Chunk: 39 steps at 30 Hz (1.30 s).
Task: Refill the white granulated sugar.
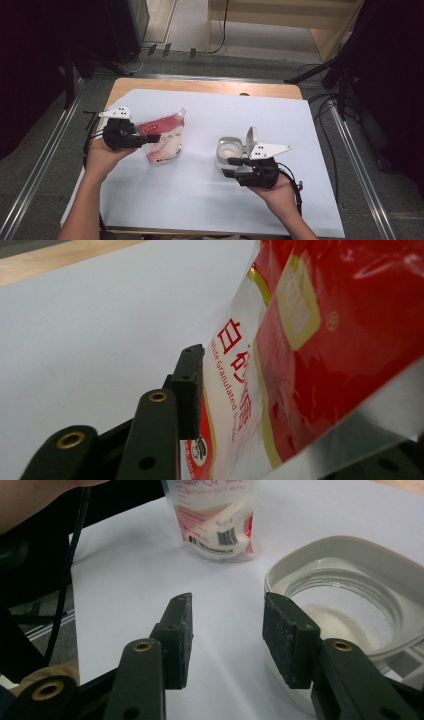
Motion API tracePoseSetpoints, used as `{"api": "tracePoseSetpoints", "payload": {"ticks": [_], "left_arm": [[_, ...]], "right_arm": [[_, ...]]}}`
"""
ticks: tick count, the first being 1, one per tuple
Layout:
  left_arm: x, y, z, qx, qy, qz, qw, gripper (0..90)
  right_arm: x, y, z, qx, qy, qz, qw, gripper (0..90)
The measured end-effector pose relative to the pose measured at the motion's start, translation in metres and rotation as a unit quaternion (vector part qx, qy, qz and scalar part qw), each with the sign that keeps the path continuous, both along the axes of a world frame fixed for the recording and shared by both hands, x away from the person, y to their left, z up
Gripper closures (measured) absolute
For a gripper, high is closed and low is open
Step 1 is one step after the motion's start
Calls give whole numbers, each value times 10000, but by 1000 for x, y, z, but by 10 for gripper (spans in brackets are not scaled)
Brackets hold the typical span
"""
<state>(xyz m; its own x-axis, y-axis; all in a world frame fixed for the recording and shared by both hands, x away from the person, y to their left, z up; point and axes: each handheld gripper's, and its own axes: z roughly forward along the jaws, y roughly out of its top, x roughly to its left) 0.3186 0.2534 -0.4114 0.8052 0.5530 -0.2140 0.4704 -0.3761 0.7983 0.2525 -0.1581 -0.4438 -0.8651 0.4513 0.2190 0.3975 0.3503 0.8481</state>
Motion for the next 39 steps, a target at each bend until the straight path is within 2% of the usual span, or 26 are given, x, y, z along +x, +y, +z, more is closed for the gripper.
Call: {"api": "tracePoseSetpoints", "payload": {"ticks": [2, 7, 13, 15, 16, 21, 27, 36, 39], "left_arm": [[-2, 0, 0, 16, -58, -5, 10000, 574], [-4, 4, 0, -31, -57, -37, 10000, 514], [-8, 5, 1, 128, -46, -50, 9999, 466], [-10, 5, 1, 112, -22, -70, 9999, 454], [-11, 6, 2, 160, -38, -89, 9998, 453], [-14, 6, 3, 133, 27, -89, 9999, 441], [-19, 11, 4, 262, 36, -77, 9996, 429], [-26, 24, 6, 172, 45, 67, 9998, 424], [-28, 30, 7, 203, 62, 91, 9997, 423]], "right_arm": [[0, 0, 0, 2, 1, -9, 10000, 557], [0, -1, 1, -36, -10, -11, 10000, 558], [1, -2, 0, -76, -13, 10, 10000, 559], [1, -2, 1, -75, 19, 10, 10000, 553], [1, -2, 1, -80, 22, 3, 10000, 548], [-3, -5, 5, -36, 62, 18, 10000, 547], [-8, -12, 10, -45, 63, -5, 10000, 551], [-13, -27, 15, -9, 80, -83, 9999, 574], [-12, -31, 16, 9, 76, -120, 9999, 578]]}}
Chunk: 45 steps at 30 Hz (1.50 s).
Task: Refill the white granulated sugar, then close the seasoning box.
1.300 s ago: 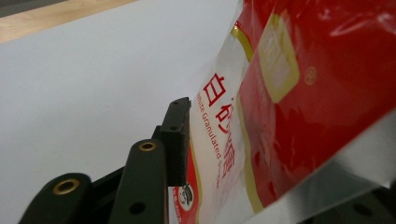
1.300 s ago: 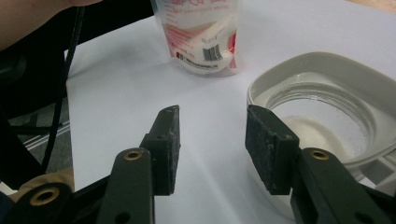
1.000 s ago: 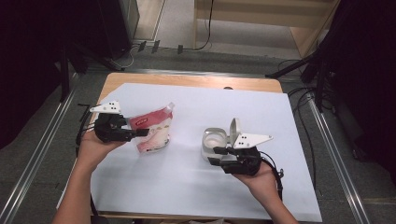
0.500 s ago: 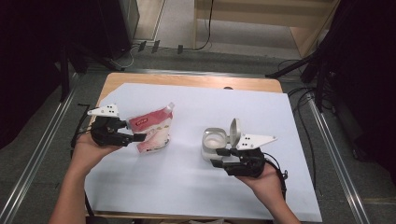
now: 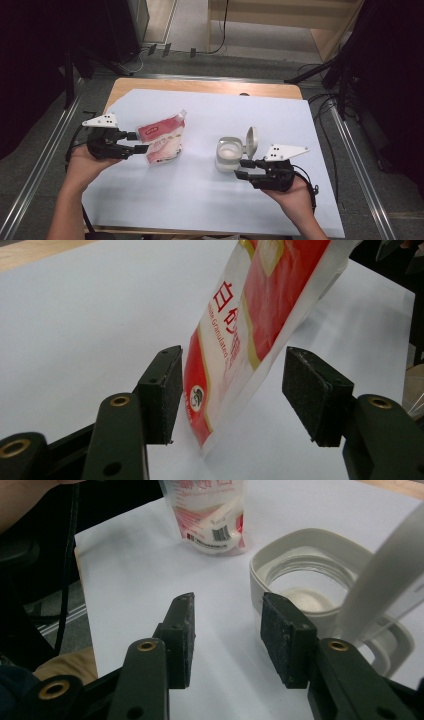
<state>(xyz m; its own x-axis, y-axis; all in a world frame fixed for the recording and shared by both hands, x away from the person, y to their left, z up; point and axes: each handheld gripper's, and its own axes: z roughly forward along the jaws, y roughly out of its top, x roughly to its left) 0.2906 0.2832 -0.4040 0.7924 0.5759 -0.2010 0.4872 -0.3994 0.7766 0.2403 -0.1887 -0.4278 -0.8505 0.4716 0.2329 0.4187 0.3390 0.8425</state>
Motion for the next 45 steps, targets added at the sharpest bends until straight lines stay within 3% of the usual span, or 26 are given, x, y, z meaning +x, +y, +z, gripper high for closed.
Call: {"api": "tracePoseSetpoints", "payload": {"ticks": [14, 20, 22, 28, 35, 45], "left_arm": [[-4, 28, -6, 109, 117, 386, 9991, 423], [-2, 33, -8, 150, 177, 578, 9981, 421], [-1, 32, -9, 146, 102, 649, 9977, 421], [4, 31, -11, 139, 139, 745, 9970, 422], [10, 27, -14, 196, 119, 776, 9967, 422], [15, 22, -21, 288, 206, 745, 9966, 428]], "right_arm": [[4, -16, 1, -92, 47, -190, 9998, 618], [5, -22, 2, -147, 83, -214, 9996, 683], [6, -24, 3, -130, 104, -228, 9996, 715], [8, -32, 5, -171, 159, -295, 9993, 830], [16, -41, 4, -190, 195, -497, 9984, 900], [29, -47, 3, -190, 253, -735, 9968, 900]]}}
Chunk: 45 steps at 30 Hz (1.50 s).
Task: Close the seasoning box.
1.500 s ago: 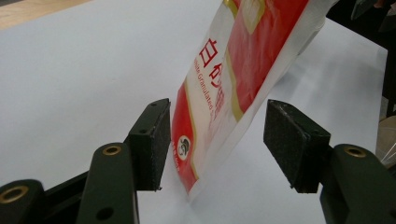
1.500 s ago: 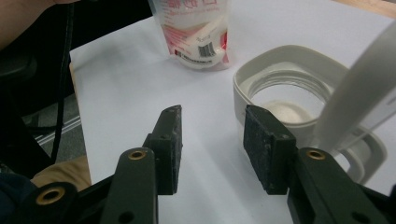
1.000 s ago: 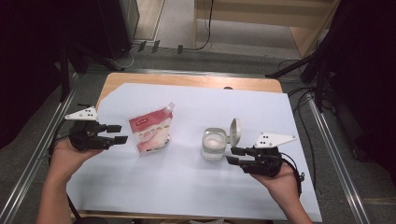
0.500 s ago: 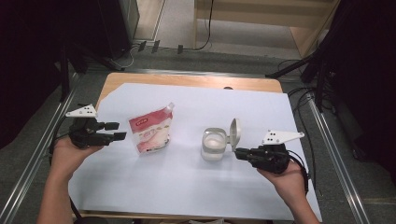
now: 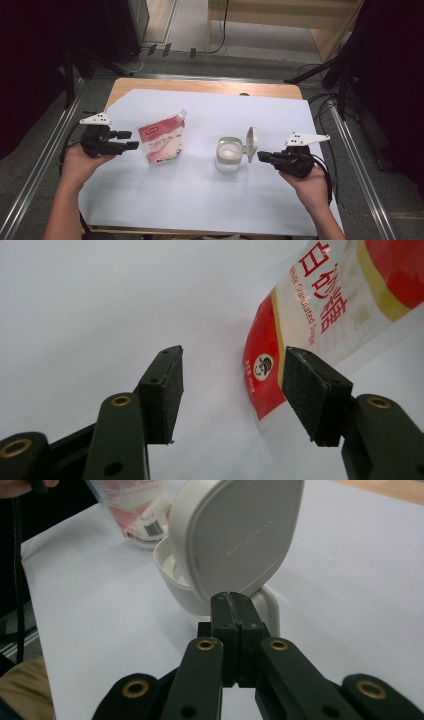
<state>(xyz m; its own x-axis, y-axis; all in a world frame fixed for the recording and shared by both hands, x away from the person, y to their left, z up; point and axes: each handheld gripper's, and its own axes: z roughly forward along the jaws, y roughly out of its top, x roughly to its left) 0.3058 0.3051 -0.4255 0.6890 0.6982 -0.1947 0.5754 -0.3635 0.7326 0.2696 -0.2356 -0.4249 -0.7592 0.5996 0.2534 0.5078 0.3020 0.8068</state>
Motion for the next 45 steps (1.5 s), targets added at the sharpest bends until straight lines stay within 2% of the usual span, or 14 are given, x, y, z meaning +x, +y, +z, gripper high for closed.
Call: {"api": "tracePoseSetpoints", "payload": {"ticks": [10, 14, 18, 22, 30, 34, 38, 45], "left_arm": [[3, -7, -2, 38, 29, -31, 10000, 428], [4, -8, -2, -13, 31, -31, 10000, 428], [4, -10, -2, -42, 28, -53, 10000, 428], [5, -11, -2, 16, 52, -87, 9999, 428], [5, -9, -3, -24, 58, -38, 10000, 428], [5, -9, -3, 73, 70, -6, 9999, 428], [5, -8, -3, -12, 21, -22, 10000, 429], [6, -7, -4, -19, 82, -32, 10000, 429]], "right_arm": [[19, -1, 3, 59, -66, -190, 9998, 900], [27, -2, 3, 110, 29, -243, 9996, 900], [37, 0, 5, 134, 27, -268, 9995, 900], [46, 4, 4, 120, 57, -310, 9994, 900], [50, 11, 1, 115, 119, -342, 9993, 900], [50, 15, 1, 121, 133, -338, 9993, 900], [49, 16, 2, 127, 112, -337, 9993, 900], [46, 21, 4, 131, 74, -256, 9996, 900]]}}
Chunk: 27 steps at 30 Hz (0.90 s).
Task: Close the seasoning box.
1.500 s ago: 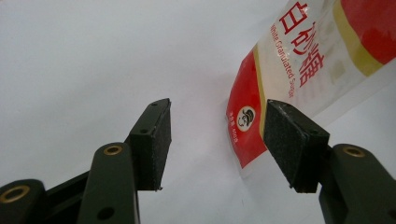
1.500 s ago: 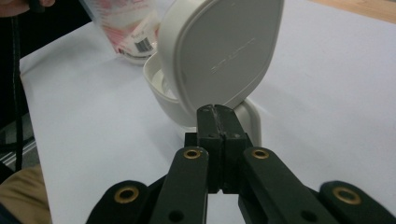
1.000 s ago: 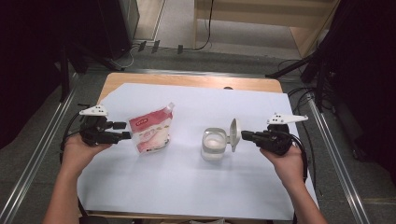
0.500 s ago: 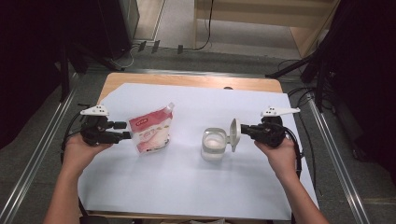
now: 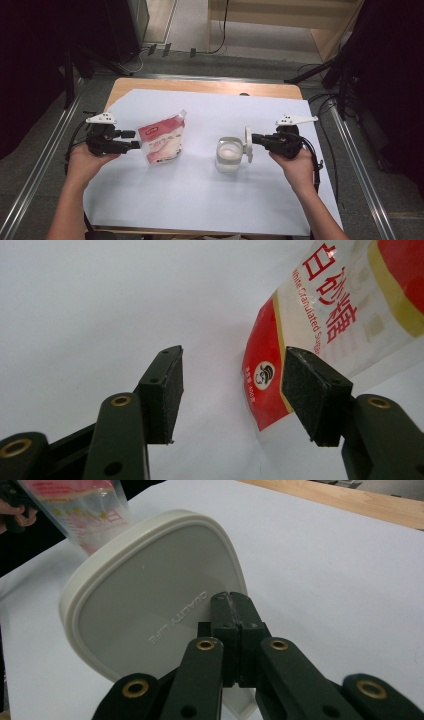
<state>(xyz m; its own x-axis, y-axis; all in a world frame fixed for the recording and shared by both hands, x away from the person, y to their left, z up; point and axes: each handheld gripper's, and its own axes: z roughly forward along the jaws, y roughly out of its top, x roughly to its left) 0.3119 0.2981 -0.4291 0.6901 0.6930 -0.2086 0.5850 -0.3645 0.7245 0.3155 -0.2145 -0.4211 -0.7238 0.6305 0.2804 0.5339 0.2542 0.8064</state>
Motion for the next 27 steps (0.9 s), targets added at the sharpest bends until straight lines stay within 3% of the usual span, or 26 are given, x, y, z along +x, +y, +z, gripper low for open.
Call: {"api": "tracePoseSetpoints", "payload": {"ticks": [16, 23, 27], "left_arm": [[1, -1, 0, -29, -41, -11, 10000, 429], [2, -3, -2, 7, 4, -55, 10000, 429], [2, -4, -2, -11, 2, -40, 10000, 429]], "right_arm": [[-9, 7, 7, -27, -199, 180, 9996, 858], [-11, 5, 7, -49, -262, 208, 9994, 707], [-10, 3, 6, -33, -282, 197, 9994, 675]]}}
